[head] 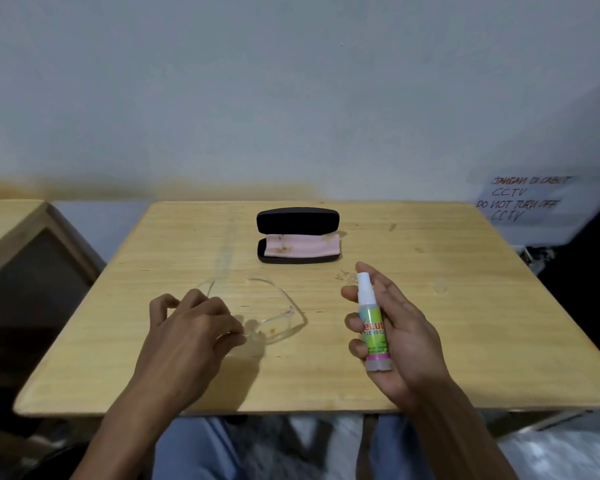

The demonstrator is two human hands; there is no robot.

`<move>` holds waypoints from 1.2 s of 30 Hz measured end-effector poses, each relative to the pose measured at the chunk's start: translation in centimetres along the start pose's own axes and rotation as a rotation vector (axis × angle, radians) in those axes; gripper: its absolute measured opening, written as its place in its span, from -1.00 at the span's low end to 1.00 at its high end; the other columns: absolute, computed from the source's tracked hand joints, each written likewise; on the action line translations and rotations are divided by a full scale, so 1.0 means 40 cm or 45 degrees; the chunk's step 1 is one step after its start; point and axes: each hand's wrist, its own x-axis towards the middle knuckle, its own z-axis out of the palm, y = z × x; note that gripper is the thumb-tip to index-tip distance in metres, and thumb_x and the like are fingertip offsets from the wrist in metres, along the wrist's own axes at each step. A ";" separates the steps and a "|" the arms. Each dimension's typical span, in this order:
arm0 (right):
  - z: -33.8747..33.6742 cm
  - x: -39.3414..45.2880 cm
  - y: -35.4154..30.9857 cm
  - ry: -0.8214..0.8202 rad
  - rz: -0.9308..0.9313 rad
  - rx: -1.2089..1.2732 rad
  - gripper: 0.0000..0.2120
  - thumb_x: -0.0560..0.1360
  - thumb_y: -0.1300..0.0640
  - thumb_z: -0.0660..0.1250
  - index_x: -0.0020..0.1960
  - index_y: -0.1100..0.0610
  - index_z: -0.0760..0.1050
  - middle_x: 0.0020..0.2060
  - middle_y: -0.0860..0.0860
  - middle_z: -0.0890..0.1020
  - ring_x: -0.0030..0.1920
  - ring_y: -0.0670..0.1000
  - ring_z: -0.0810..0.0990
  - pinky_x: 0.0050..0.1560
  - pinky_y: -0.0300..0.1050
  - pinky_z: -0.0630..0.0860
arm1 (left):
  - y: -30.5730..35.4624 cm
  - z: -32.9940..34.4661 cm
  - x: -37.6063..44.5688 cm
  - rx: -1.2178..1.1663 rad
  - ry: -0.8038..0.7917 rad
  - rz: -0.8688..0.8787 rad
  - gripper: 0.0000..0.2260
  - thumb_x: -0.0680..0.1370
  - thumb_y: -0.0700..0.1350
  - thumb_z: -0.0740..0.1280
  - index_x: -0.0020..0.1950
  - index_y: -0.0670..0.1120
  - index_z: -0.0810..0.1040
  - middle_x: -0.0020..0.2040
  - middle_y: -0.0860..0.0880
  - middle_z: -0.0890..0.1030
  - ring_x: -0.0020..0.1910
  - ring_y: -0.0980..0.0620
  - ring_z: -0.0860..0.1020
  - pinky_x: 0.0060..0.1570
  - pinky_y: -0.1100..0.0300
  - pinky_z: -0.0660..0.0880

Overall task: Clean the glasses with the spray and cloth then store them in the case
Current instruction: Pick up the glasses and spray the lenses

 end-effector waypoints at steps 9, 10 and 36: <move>0.029 0.005 -0.026 -0.068 -0.104 0.005 -0.65 0.43 0.10 0.27 0.18 0.12 0.61 -0.26 0.14 0.64 -0.51 -0.02 0.43 -0.59 -0.27 0.33 | 0.045 -0.064 0.055 -0.556 0.130 -0.297 -0.92 0.46 0.07 0.45 -0.24 0.18 0.67 -0.26 0.18 0.61 -0.05 0.32 0.44 0.06 0.06 0.15; 0.033 0.003 -0.030 -0.077 -0.130 -0.015 -0.66 0.43 0.11 0.27 0.16 0.11 0.62 -0.27 0.14 0.63 -0.51 -0.01 0.43 -0.58 -0.26 0.33 | 0.046 -0.072 0.062 -0.667 0.132 -0.342 -0.93 0.44 0.08 0.46 -0.25 0.16 0.69 -0.22 0.21 0.62 -0.09 0.25 0.49 0.08 0.00 0.25; 0.123 -0.005 -0.028 0.167 -1.473 -1.440 -0.65 0.59 0.20 0.26 0.37 0.11 0.48 -0.09 0.07 0.64 -0.17 0.00 0.59 -0.11 -0.27 0.46 | 0.117 -0.117 0.127 -1.581 0.245 -0.551 -0.92 0.44 -0.13 0.49 -0.19 -0.14 0.70 -0.28 -0.01 0.65 -0.25 0.14 0.55 -0.15 0.32 0.48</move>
